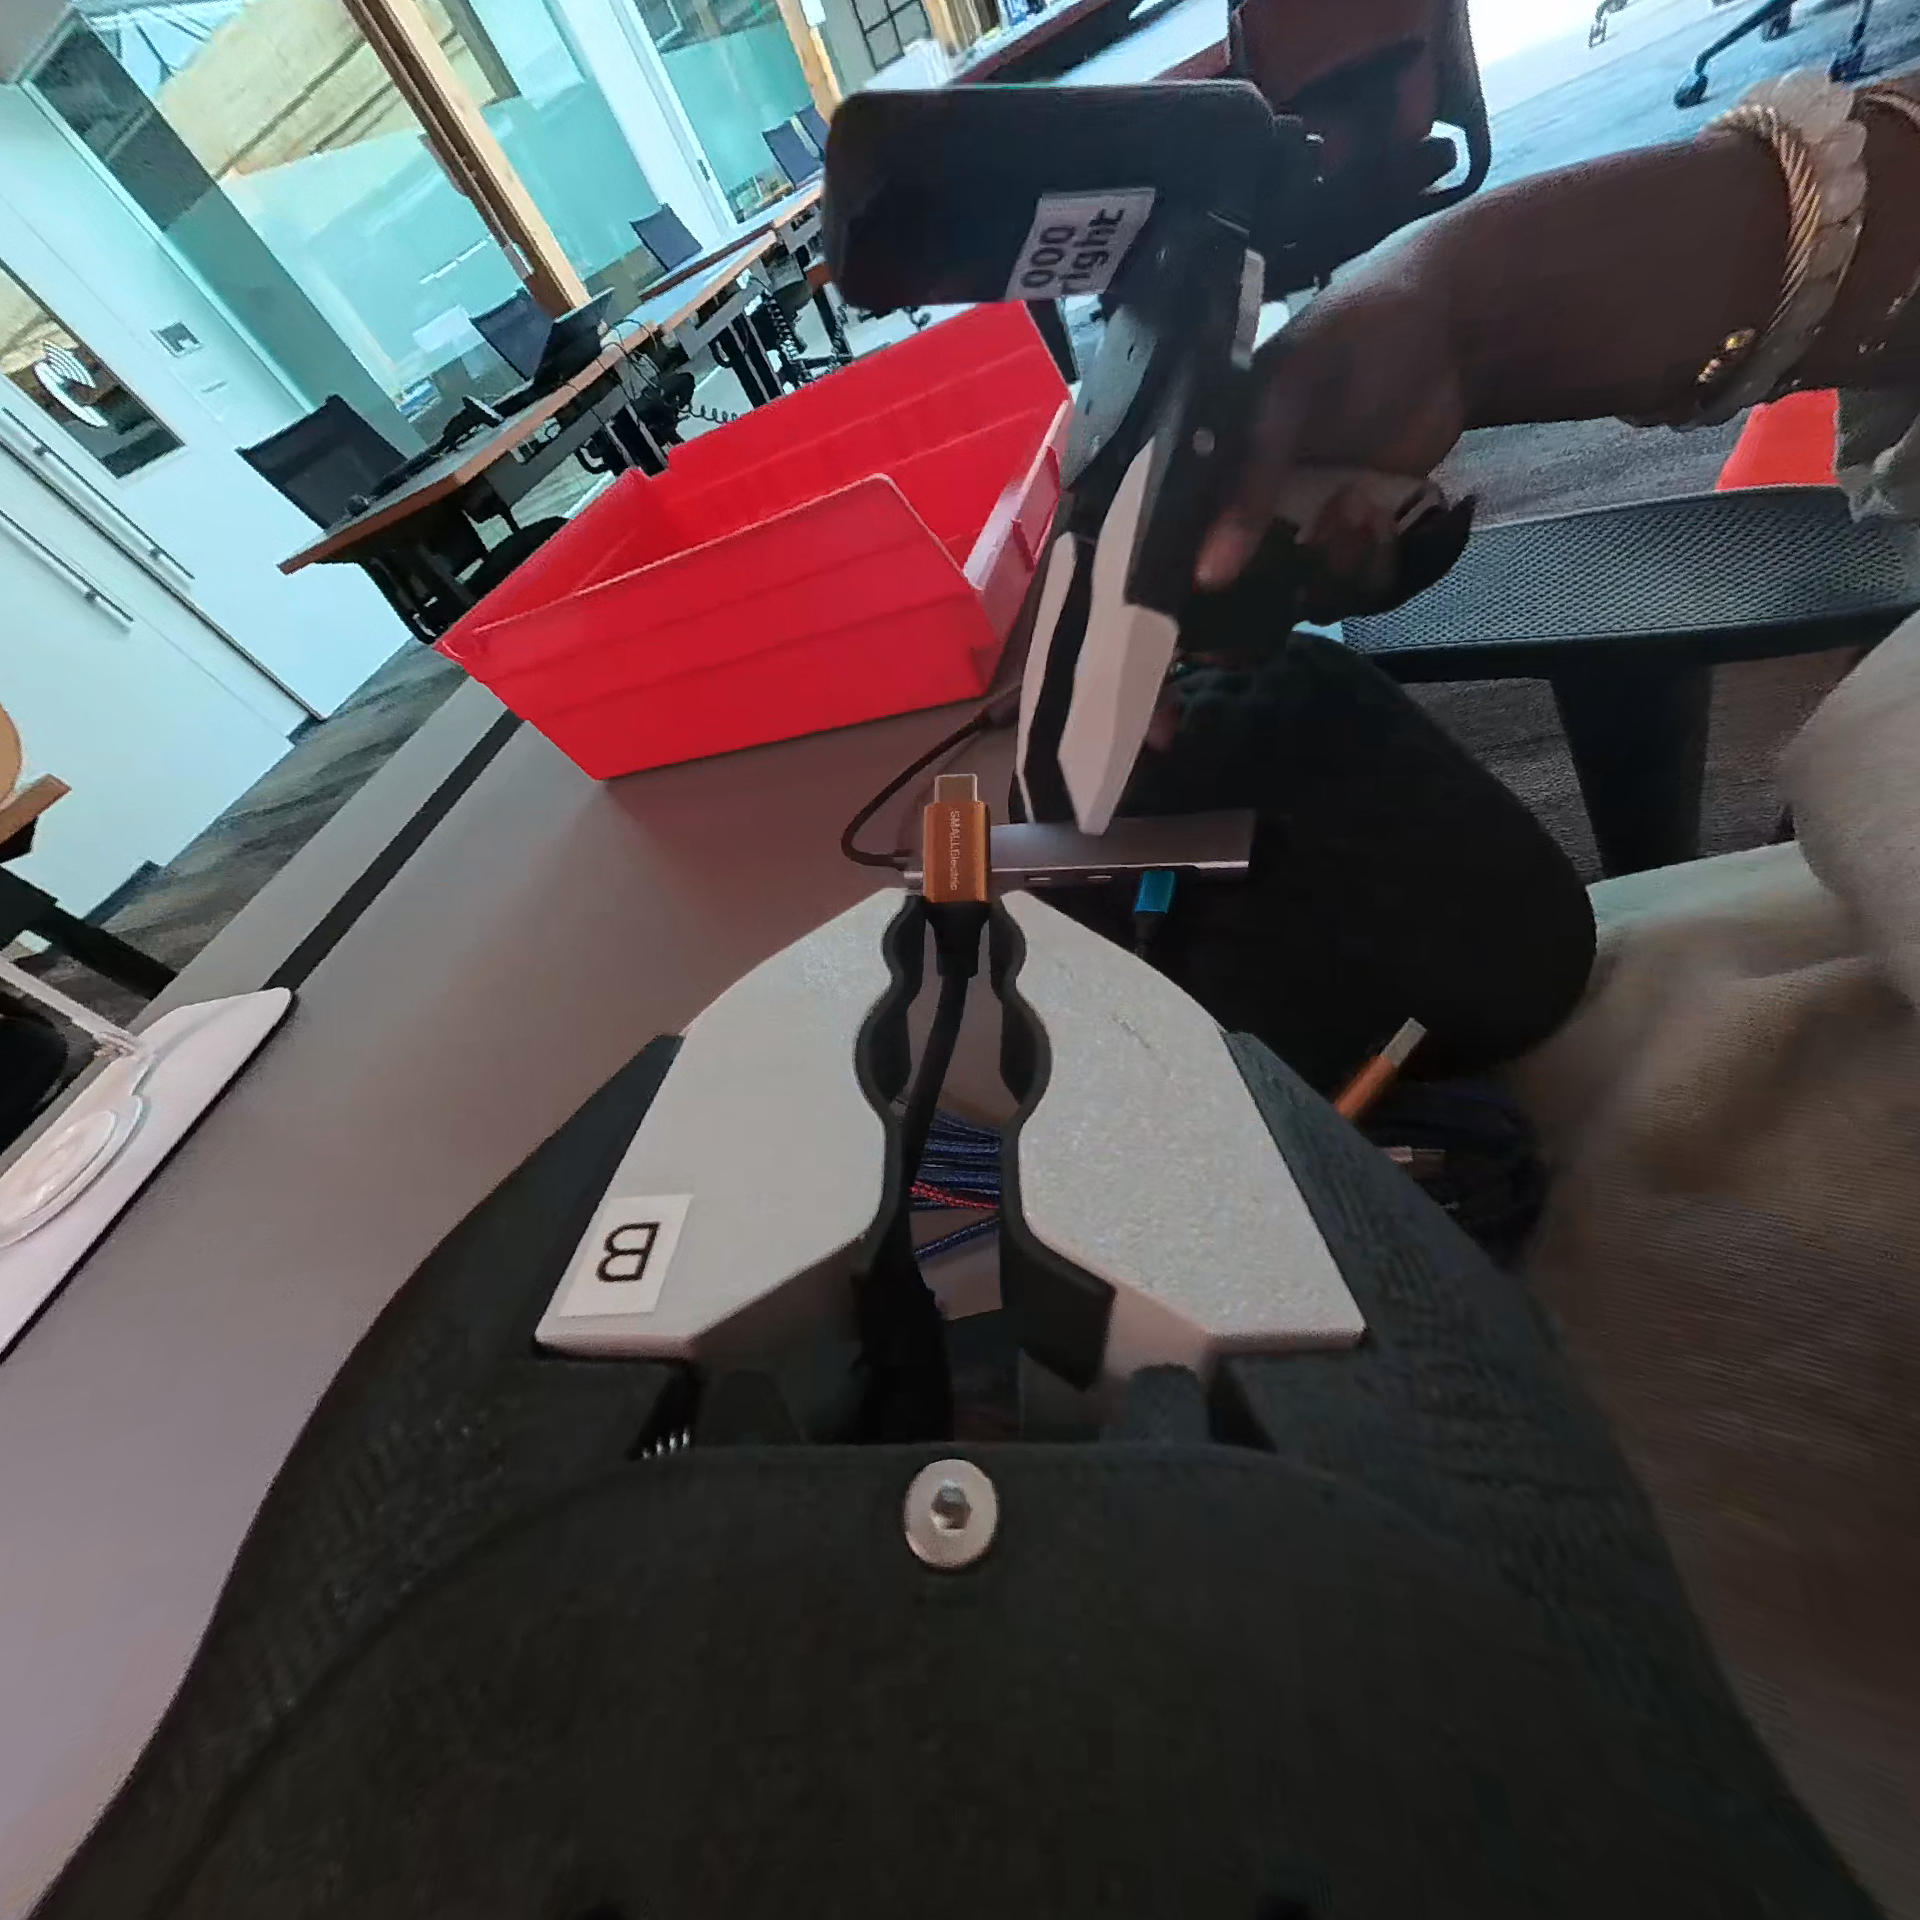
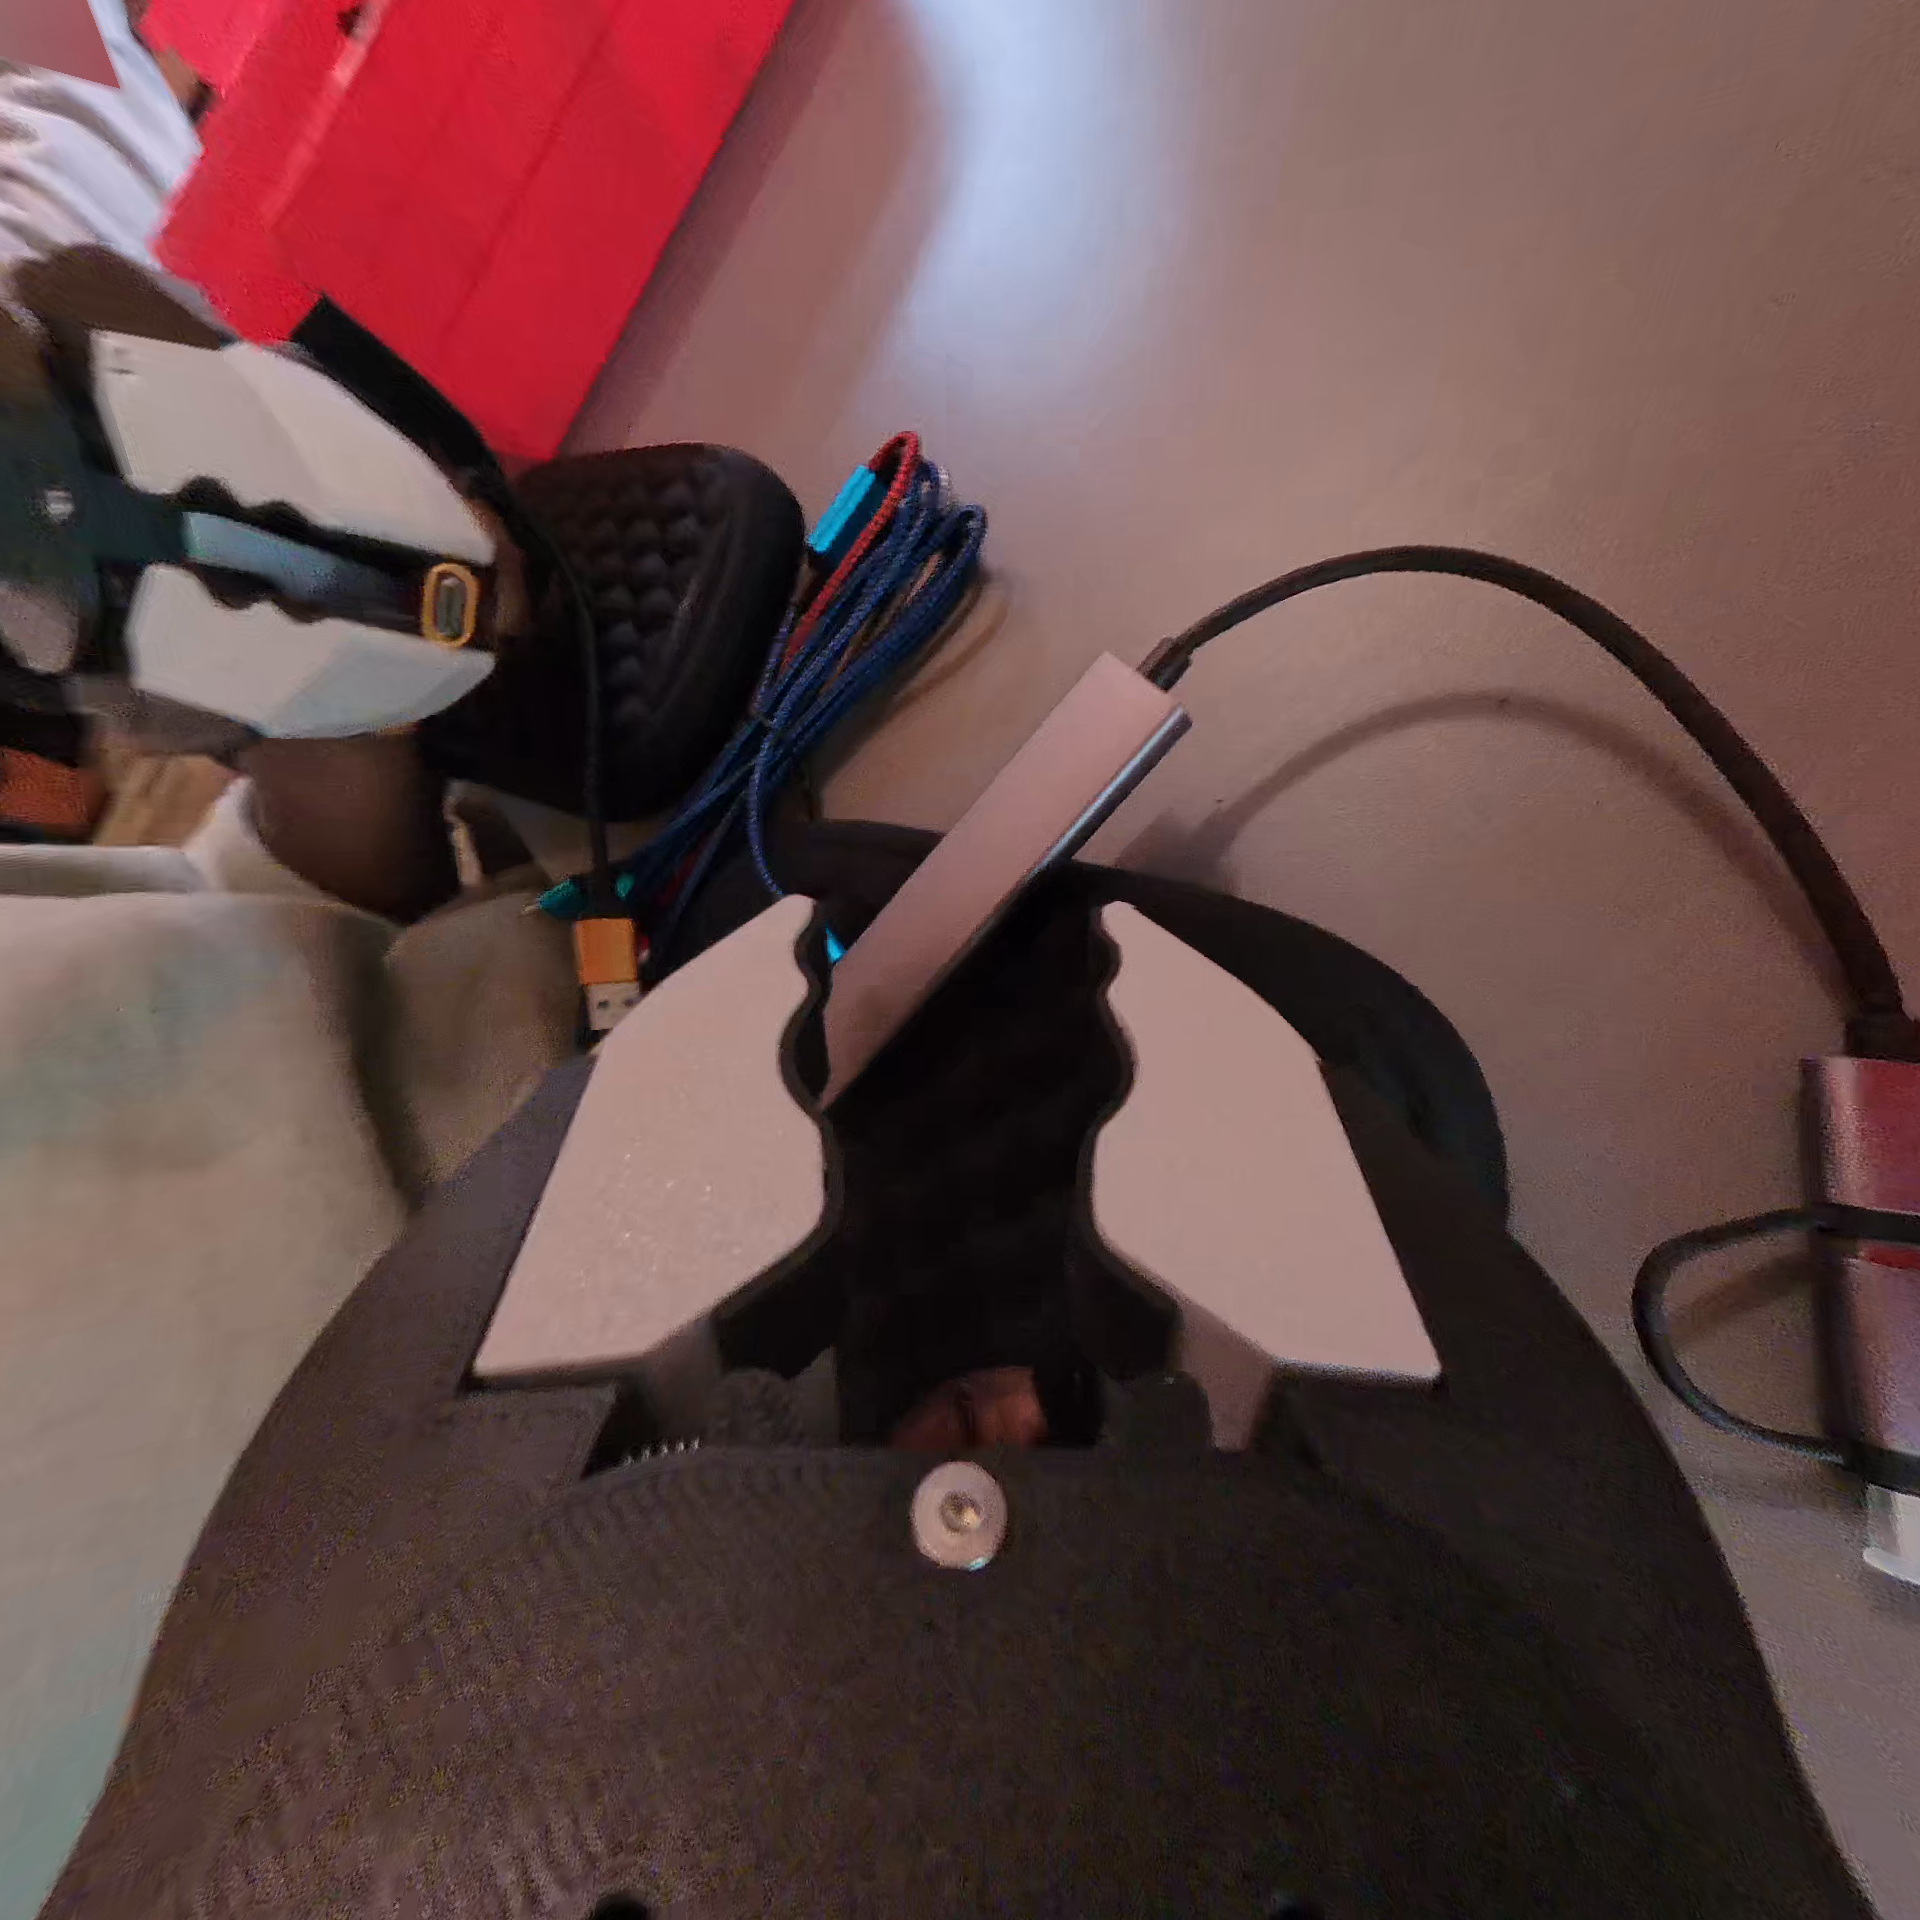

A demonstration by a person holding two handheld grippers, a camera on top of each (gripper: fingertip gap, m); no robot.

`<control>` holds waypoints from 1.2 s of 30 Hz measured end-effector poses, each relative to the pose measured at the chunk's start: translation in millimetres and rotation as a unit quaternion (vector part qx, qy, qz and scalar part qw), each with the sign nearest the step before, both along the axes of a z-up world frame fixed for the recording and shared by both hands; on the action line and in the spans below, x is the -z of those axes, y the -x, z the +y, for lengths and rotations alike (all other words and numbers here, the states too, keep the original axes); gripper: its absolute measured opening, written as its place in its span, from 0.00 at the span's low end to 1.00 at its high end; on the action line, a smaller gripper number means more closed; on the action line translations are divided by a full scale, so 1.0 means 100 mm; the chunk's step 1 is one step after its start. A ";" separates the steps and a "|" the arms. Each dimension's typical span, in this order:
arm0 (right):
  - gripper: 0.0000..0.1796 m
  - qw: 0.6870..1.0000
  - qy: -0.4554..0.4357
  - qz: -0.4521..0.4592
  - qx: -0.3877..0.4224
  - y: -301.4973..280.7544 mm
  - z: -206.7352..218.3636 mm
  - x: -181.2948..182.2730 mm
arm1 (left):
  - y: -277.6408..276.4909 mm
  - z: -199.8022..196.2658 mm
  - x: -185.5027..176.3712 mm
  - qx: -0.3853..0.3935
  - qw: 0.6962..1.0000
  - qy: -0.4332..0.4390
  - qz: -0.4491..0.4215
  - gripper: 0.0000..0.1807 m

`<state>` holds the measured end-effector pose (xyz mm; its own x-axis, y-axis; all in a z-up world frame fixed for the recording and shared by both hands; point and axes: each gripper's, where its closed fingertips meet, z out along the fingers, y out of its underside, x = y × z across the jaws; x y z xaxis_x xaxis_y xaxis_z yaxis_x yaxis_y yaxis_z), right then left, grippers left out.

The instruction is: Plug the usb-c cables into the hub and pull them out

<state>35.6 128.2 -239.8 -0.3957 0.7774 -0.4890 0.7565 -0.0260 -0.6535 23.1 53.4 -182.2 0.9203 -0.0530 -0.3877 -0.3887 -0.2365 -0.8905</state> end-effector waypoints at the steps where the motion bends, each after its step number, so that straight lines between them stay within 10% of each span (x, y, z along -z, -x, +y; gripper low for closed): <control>1: 0.22 1.000 -0.022 0.001 0.005 0.03 0.00 0.04 | 0.00 0.00 0.01 -0.001 1.000 0.001 0.002 0.07; 16: 0.16 0.978 -0.140 0.154 -0.010 0.13 -0.16 -0.07 | 0.09 0.07 0.12 -0.042 0.999 0.026 0.014 0.07; 36: 0.05 0.977 0.164 0.110 0.080 0.10 -0.29 -0.42 | -0.03 0.23 0.29 -0.047 0.994 0.063 0.077 0.07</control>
<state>25.9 99.2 -197.3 -0.4054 0.6540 -0.6387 0.5684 -0.3669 -0.7364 25.7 76.7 -210.9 0.8534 -0.0275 -0.5205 -0.4898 -0.3839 -0.7828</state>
